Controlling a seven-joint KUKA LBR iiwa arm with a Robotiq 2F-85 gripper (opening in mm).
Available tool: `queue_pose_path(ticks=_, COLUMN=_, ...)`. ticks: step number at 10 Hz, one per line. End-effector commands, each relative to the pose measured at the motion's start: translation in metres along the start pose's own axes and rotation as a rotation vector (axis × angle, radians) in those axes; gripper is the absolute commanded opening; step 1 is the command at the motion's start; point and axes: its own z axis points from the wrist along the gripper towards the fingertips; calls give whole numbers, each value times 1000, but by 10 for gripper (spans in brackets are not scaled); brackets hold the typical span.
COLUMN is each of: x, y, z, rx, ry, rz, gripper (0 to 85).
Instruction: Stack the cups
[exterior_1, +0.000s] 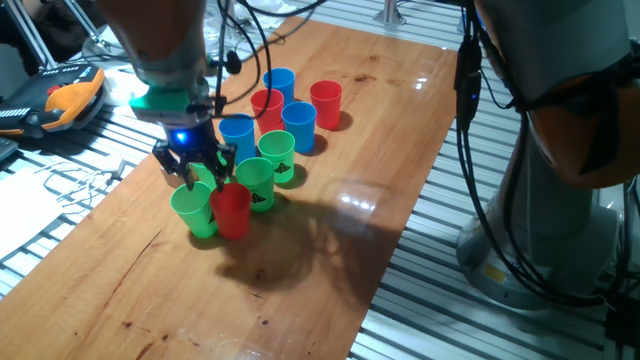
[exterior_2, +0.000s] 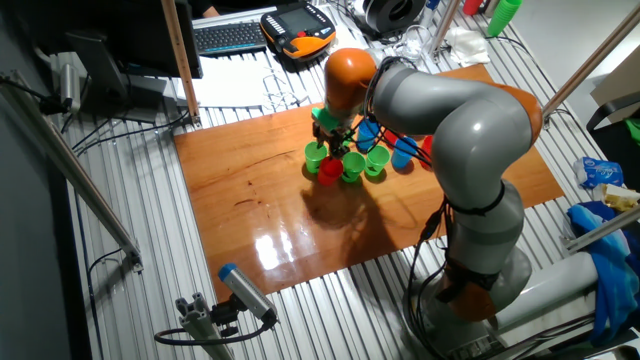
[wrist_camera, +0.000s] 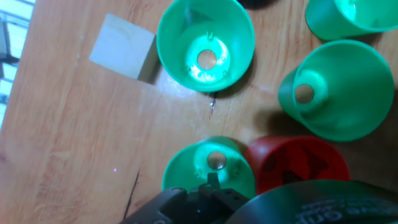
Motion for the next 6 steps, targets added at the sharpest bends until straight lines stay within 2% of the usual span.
queue_pose_path(ticks=1, x=-4, y=-1, z=-3, rx=11, ry=-4, rz=-24, gripper=510)
queue_pose_path(ticks=2, x=-12, y=0, z=-6, rx=27, ry=-18, rz=-61, gripper=510)
queue_pose_path(ticks=4, x=-25, y=-2, z=-6, rx=37, ry=-33, rz=-122, gripper=510)
queue_pose_path(ticks=6, x=-32, y=-5, z=-3, rx=54, ry=-62, rz=-177, gripper=510)
